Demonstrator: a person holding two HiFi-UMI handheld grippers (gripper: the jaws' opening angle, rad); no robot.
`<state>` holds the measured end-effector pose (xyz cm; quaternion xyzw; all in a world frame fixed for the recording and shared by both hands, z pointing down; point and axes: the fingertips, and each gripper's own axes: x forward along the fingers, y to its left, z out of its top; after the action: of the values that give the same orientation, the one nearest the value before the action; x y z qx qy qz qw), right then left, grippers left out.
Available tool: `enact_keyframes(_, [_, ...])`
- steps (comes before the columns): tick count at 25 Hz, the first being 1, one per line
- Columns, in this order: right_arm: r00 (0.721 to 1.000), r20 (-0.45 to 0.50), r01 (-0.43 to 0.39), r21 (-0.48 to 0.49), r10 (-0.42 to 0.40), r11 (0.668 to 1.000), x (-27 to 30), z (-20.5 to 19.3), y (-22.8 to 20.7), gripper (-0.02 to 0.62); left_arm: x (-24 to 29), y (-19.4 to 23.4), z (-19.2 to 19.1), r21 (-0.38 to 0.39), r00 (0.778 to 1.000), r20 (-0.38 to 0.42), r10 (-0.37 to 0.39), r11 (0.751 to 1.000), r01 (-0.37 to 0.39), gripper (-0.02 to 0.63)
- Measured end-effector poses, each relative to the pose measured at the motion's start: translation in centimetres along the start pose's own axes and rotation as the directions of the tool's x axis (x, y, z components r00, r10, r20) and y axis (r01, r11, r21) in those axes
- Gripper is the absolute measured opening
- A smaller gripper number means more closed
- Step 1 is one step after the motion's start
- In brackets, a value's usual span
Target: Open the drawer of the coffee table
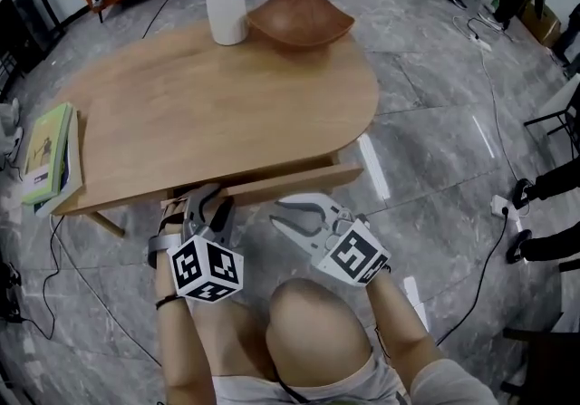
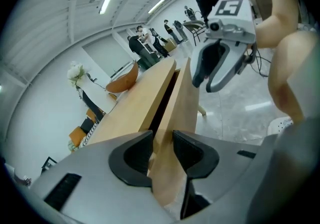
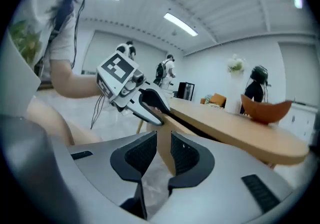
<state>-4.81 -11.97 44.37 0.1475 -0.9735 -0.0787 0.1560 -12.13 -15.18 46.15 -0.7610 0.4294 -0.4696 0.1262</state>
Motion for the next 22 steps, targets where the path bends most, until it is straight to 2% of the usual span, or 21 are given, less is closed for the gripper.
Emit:
enact_keyframes(3, [0.993,-0.106,0.029,-0.186,-0.05,0.982,0.0,0.8,-1.0,0.089,0.0,-0.1,0.0,0.005,1.0,0.004,0.005,1.0,-0.005,0.132])
enact_keyframes(7, [0.957,-0.274,-0.016,-0.367,-0.092,0.93,1.1,-0.1,-2.6,0.088,0.0,-0.1,0.0,0.004,1.0,-0.005,-0.014,1.0,0.014,0.132])
enact_keyframes(11, [0.917,-0.381,-0.08,-0.464,-0.117,0.882,2.3,-0.8,-3.4,0.089,0.1,-0.2,0.0,0.003,1.0,0.014,-0.024,1.0,0.024,0.132])
enact_keyframes(14, [0.9,-0.418,-0.109,-0.488,-0.123,0.866,2.7,-1.0,-3.5,0.089,0.1,-0.1,0.1,-0.01,0.999,0.04,-0.017,1.0,0.018,0.132])
enact_keyframes(17, [0.892,-0.439,-0.119,-0.464,-0.11,0.878,2.8,-1.1,-3.7,0.089,0.1,0.0,0.2,-0.018,0.999,0.052,-0.011,1.0,0.012,0.132])
enact_keyframes(19, [0.878,-0.472,-0.153,-0.432,-0.078,0.889,3.0,-1.3,-3.9,0.089,0.2,0.1,0.2,-0.017,0.999,0.051,-0.01,1.0,0.011,0.132])
enact_keyframes(22, [0.842,-0.539,-0.239,-0.378,-0.002,0.895,3.4,-1.7,-3.9,0.089,0.3,0.1,0.2,-0.02,0.999,0.048,-0.018,1.0,0.019,0.132])
